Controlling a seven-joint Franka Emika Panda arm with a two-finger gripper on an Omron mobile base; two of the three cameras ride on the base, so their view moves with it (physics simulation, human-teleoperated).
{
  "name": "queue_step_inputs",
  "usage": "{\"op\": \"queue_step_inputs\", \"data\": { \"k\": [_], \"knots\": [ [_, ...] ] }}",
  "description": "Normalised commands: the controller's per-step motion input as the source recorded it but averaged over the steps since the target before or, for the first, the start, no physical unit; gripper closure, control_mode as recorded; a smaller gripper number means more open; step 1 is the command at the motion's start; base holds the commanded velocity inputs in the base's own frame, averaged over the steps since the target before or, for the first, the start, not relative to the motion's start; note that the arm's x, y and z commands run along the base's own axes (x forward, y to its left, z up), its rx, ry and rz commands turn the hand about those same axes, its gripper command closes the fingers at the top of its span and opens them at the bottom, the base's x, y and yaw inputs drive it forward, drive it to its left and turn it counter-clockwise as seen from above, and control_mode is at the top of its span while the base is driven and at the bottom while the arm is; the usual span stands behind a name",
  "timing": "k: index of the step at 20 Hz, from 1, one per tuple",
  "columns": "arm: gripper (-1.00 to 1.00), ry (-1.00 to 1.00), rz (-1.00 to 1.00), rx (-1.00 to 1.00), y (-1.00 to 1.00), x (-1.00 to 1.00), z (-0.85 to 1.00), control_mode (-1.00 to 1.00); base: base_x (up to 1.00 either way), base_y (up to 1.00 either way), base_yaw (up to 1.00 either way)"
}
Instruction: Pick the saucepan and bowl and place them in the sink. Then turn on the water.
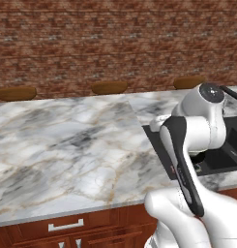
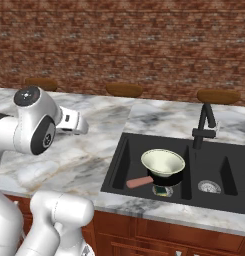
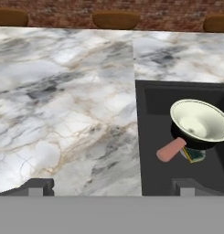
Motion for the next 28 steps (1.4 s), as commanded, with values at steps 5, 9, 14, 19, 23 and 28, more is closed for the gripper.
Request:
{"op": "queue_step_inputs", "data": {
  "k": [5, 9, 14, 19, 23, 28],
  "knots": [
    [-1.0, 0.0, 0.0, 0.0, 0.21, -0.11, 0.18, -1.0, 0.0, 0.0, 0.0],
    [-1.0, 0.0, 0.0, 0.0, 0.0, -0.21, 0.12, -1.0, 0.0, 0.0, 0.0],
    [-1.0, 0.0, 0.0, 0.0, -0.07, -0.24, 0.03, -1.0, 0.0, 0.0, 0.0],
    [-1.0, -0.02, 0.0, 0.0, -0.03, -0.1, 0.05, -1.0, 0.0, 0.0, 0.0],
    [-1.0, -0.04, 0.0, 0.0, -0.07, 0.0, 0.01, -1.0, 0.0, 0.0, 0.0],
    [-1.0, -0.03, -0.01, 0.0, -0.12, 0.0, 0.01, -1.0, 0.0, 0.0, 0.0]
  ]
}}
